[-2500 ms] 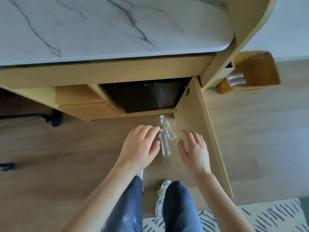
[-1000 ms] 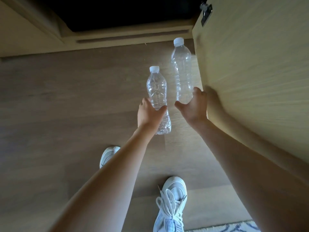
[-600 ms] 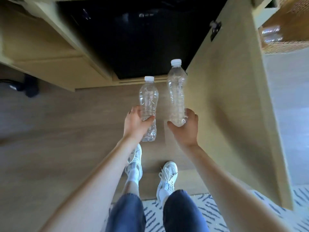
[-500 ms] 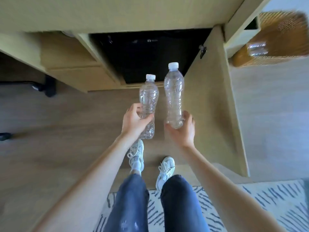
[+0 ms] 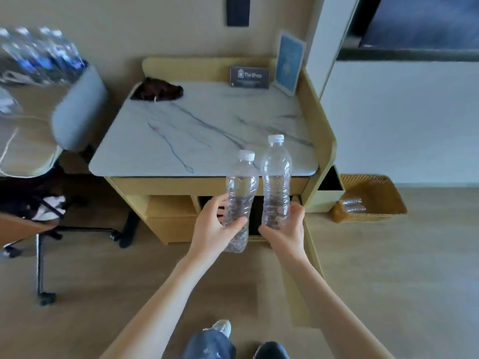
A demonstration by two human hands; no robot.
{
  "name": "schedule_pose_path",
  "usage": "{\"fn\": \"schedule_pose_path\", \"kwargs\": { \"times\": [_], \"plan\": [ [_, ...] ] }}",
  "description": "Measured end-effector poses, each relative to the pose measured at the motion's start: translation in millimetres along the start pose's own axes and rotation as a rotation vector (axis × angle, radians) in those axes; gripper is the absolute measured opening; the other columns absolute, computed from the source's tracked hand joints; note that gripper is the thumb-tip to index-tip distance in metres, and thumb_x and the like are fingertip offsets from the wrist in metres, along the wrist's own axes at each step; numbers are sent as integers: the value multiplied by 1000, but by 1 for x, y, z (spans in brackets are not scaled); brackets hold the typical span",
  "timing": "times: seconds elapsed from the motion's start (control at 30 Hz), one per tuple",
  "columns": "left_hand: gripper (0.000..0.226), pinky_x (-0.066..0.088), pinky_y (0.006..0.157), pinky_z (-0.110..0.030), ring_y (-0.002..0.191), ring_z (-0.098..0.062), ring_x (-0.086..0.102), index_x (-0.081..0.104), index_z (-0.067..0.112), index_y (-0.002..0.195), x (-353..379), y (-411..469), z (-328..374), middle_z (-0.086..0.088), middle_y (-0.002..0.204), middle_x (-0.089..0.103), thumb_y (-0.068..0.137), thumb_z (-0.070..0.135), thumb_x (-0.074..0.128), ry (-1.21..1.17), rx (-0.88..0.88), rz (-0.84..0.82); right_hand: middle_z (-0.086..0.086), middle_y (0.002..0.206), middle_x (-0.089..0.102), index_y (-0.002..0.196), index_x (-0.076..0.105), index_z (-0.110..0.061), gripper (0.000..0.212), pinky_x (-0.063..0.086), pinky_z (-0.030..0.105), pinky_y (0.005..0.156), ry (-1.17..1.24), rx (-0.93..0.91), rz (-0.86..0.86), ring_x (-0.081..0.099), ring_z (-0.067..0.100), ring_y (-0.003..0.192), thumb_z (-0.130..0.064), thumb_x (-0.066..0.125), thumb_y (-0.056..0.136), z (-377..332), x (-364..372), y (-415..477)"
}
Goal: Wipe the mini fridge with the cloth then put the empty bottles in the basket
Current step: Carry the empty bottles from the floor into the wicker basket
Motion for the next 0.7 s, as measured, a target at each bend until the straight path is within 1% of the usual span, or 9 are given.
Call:
{"fn": "schedule_pose_path", "kwargs": {
  "times": [0.1, 0.2, 0.27, 0.3, 0.37, 0.47, 0.57, 0.63, 0.7],
  "plan": [
    [57, 47, 86, -17, 108, 5, 57, 52, 38, 126, -14, 16, 29, 24, 116, 59, 78, 38, 81, -61, 41, -29, 1, 127, 56, 133, 41, -43, 82, 57, 42, 89, 60, -63, 26, 65, 17, 105, -20, 73, 60, -35, -12, -6],
    [57, 43, 88, -15, 113, 12, 51, 51, 38, 127, -20, 30, 47, 24, 124, 56, 79, 39, 80, -91, 93, -105, -1, 123, 53, 122, 50, -41, 66, 52, 30, 84, 37, -129, 142, 60, 15, 106, -12, 74, 68, -53, -25, -17],
    [55, 46, 92, -19, 114, 9, 52, 51, 37, 126, -19, 39, 53, 21, 126, 56, 79, 37, 81, -120, 128, -172, 2, 121, 54, 112, 50, -48, 61, 50, 27, 80, 81, -150, 238, 60, 16, 105, -9, 77, 73, -56, -34, -26],
    [54, 46, 90, -14, 112, 8, 53, 52, 36, 124, -18, 43, 55, 20, 125, 57, 78, 35, 81, -127, 153, -205, 3, 122, 55, 109, 50, -49, 60, 52, 28, 81, 110, -159, 284, 60, 17, 106, -9, 79, 74, -56, -39, -31],
    [53, 42, 84, -4, 110, 8, 54, 54, 34, 123, -9, 49, 61, 18, 123, 59, 78, 34, 82, -118, 211, -277, 6, 128, 54, 116, 49, -47, 62, 57, 36, 84, 160, -161, 375, 62, 21, 110, -13, 82, 78, -54, -48, -44],
    [52, 42, 81, -4, 108, 6, 57, 55, 36, 120, 17, 49, 73, 24, 116, 62, 76, 34, 84, -127, 283, -425, 11, 133, 54, 127, 48, -38, 56, 59, 28, 77, 257, -151, 548, 66, 19, 107, -21, 80, 84, -43, -66, -68],
    [53, 47, 84, -13, 104, 6, 60, 54, 41, 120, 56, 35, 92, 21, 114, 64, 77, 36, 84, -140, 341, -597, 9, 134, 53, 136, 46, -32, 59, 54, 44, 96, 263, -127, 735, 61, 20, 116, -40, 73, 85, -27, -92, -105],
    [55, 50, 90, -24, 106, -1, 61, 53, 39, 125, 85, 16, 104, 17, 118, 63, 78, 38, 82, -124, 385, -721, 7, 134, 52, 140, 43, -24, 68, 56, 33, 93, 256, -97, 849, 62, 12, 113, -47, 69, 82, -17, -111, -134],
    [55, 51, 93, -29, 107, -2, 60, 52, 37, 125, 114, -8, 117, 17, 118, 63, 79, 41, 81, -114, 427, -824, 5, 131, 54, 138, 46, -21, 68, 55, 16, 78, 247, -79, 976, 64, 4, 103, -48, 70, 80, -7, -131, -165]
  ]
}}
Point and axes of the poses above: each hand's wrist, its own y-axis towards the middle knuckle, its own x-axis out of the palm, z = x × y, the point moved 3 cm from there along y, towards the middle knuckle
